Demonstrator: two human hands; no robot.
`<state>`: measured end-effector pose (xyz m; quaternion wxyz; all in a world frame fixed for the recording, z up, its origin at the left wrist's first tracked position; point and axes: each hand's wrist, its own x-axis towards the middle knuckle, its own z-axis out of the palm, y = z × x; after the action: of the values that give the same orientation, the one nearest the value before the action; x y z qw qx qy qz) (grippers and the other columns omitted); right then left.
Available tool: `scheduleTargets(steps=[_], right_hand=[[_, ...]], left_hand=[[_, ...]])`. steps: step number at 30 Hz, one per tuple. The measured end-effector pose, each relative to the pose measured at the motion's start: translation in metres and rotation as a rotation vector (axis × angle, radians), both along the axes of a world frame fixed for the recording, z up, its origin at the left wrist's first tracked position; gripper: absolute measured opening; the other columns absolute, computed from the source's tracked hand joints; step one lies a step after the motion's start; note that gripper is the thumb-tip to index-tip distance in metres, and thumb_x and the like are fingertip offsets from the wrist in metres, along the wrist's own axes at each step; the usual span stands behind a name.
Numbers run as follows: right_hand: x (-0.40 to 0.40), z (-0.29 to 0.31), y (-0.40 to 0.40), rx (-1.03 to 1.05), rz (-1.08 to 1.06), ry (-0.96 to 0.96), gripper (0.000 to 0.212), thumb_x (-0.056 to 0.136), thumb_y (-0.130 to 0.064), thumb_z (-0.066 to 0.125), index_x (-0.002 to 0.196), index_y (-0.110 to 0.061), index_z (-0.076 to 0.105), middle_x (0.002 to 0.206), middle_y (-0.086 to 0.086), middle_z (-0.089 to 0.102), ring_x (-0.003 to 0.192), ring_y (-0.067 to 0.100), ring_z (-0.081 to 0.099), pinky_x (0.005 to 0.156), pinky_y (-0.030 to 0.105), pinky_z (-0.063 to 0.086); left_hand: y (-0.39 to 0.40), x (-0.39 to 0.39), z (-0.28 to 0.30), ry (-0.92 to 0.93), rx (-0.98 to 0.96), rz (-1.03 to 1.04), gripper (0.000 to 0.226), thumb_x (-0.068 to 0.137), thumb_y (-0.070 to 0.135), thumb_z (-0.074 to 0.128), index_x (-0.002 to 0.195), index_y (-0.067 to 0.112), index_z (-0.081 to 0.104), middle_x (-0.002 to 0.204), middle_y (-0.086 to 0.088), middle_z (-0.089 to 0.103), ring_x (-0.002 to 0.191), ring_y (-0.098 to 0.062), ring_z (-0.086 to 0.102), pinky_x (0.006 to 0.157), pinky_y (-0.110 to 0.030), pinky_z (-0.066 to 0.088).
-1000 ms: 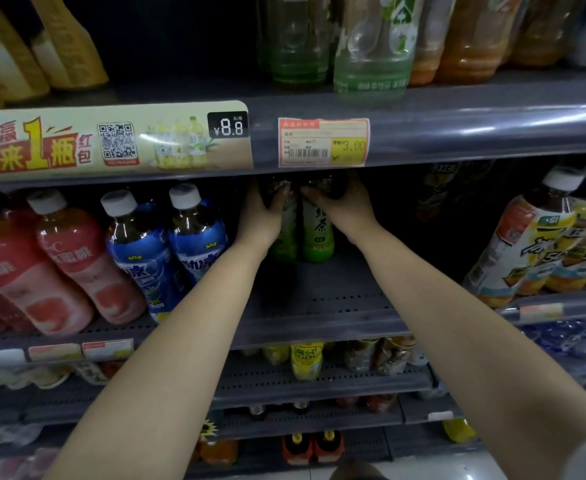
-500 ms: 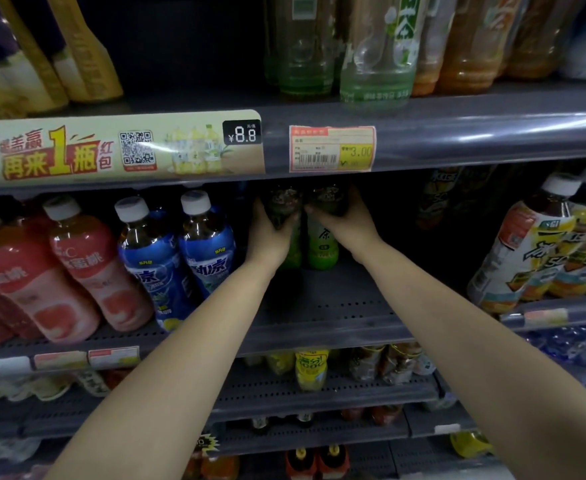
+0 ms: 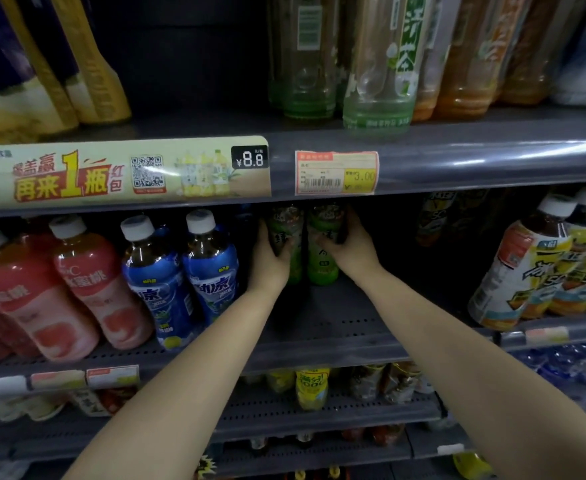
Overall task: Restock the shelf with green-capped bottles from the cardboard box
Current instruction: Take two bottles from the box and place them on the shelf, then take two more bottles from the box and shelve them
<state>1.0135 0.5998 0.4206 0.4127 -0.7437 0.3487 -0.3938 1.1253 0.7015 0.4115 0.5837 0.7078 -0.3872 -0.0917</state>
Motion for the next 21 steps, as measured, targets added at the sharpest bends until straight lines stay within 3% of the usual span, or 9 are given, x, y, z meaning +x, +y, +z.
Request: scheduleTargets(steps=[6,9,12,15,21], right_hand=[[-0.023,0.01,0.03,0.021,0.001,0.077,0.074,0.079,-0.035,0.075,0.142,-0.018,0.039,0.139,0.003,0.053,0.125,0.019,0.051,0.094,0.024,0.04],[-0.045,0.011,0.064,-0.014,-0.005,0.045,0.07,0.08,-0.031,0.076,0.14,-0.015,0.042,0.126,-0.01,0.053,0.116,0.006,0.05,0.092,0.017,0.042],[-0.061,0.014,0.104,0.026,0.064,-0.005,0.053,0.083,-0.026,0.072,0.13,-0.021,0.049,0.118,-0.02,0.055,0.113,0.001,0.056,0.087,0.004,0.043],[-0.063,0.017,0.153,0.05,0.181,0.022,0.045,0.079,-0.039,0.066,0.121,-0.03,0.053,0.116,-0.018,0.06,0.11,-0.008,0.057,0.088,0.007,0.046],[-0.006,-0.003,0.259,0.017,0.488,0.082,0.035,0.081,-0.04,0.061,0.115,-0.036,0.057,0.118,-0.01,0.063,0.11,0.0,0.06,0.091,0.016,0.049]], left_hand=[[0.031,-0.025,0.019,-0.03,0.087,0.007,0.068,0.091,0.026,0.06,0.149,0.019,0.026,0.148,-0.007,0.044,0.134,-0.023,0.042,0.105,-0.026,0.031],[0.066,-0.04,0.02,0.016,0.091,-0.096,0.065,0.091,0.027,0.061,0.148,0.016,0.031,0.149,-0.004,0.043,0.136,-0.018,0.04,0.112,-0.032,0.033],[0.112,-0.048,0.015,0.071,0.051,-0.256,0.049,0.093,0.022,0.059,0.139,0.021,0.042,0.137,0.003,0.053,0.127,-0.005,0.048,0.108,-0.027,0.04],[0.169,-0.042,0.005,0.1,0.047,-0.326,0.038,0.094,0.02,0.058,0.127,0.035,0.047,0.122,0.017,0.058,0.114,0.011,0.052,0.096,-0.011,0.043],[0.308,0.007,-0.04,0.194,0.05,-0.071,0.031,0.095,0.018,0.055,0.125,0.019,0.056,0.12,0.005,0.064,0.111,0.003,0.059,0.095,-0.017,0.047]])
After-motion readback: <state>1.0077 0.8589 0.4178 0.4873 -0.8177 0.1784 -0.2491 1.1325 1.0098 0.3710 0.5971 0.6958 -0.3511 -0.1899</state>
